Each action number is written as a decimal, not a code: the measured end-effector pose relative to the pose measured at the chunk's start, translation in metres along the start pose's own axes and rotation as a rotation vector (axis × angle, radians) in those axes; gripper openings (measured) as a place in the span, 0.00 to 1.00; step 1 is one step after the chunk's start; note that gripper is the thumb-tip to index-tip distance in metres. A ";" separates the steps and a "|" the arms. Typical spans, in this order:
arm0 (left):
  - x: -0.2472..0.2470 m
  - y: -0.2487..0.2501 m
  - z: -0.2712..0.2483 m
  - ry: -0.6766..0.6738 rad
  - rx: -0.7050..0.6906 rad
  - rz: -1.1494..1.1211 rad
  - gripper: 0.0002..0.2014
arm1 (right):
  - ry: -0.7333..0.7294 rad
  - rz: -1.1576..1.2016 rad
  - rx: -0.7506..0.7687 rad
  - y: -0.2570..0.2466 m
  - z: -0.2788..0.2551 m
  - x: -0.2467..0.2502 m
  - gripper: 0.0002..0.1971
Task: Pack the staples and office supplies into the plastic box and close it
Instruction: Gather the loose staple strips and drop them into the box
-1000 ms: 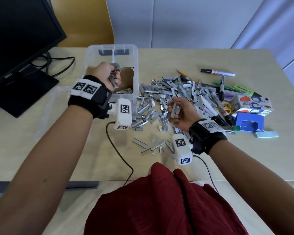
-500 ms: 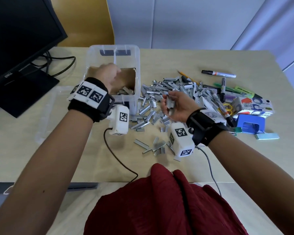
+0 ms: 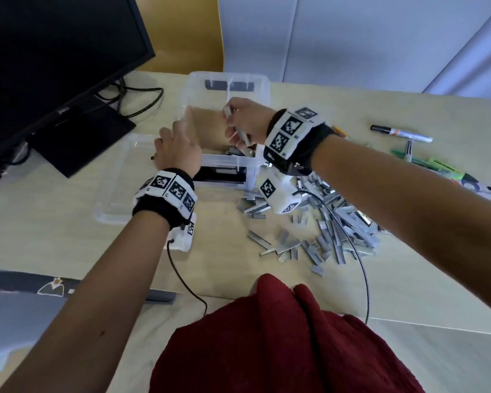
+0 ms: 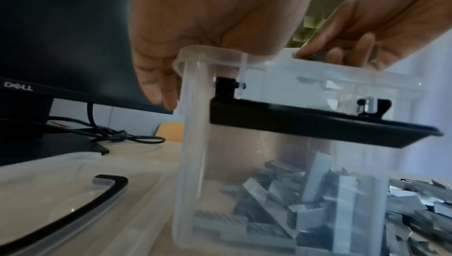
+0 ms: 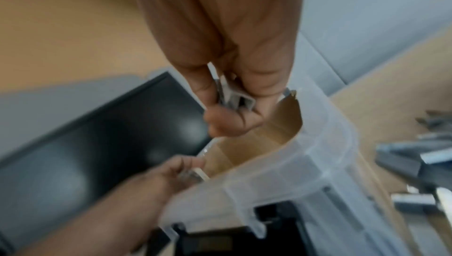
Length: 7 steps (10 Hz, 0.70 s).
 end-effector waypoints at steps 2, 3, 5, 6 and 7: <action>0.000 0.000 -0.002 0.029 -0.008 -0.050 0.25 | 0.053 -0.555 0.078 0.006 -0.001 -0.011 0.20; -0.001 0.000 -0.001 0.037 -0.011 -0.053 0.25 | -0.041 -0.843 0.121 0.009 0.002 -0.009 0.14; 0.003 0.002 -0.002 0.022 -0.042 0.018 0.24 | 0.003 -0.528 0.227 0.014 -0.012 0.013 0.20; 0.007 0.014 -0.014 0.110 -0.158 -0.010 0.20 | 0.204 -0.402 0.330 0.020 -0.031 0.037 0.16; 0.007 0.034 -0.035 0.219 -0.369 -0.171 0.11 | 0.366 -0.340 0.317 0.045 -0.049 0.060 0.12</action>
Point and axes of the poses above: each hand's wrist, its own z-axis towards the middle knuckle, its own x-axis out of the back of the hand, y = z × x, the point moved 2 cm from there along z, towards the middle knuckle, and after that the axes turned 2 degrees about x, right-handed, at the moved point
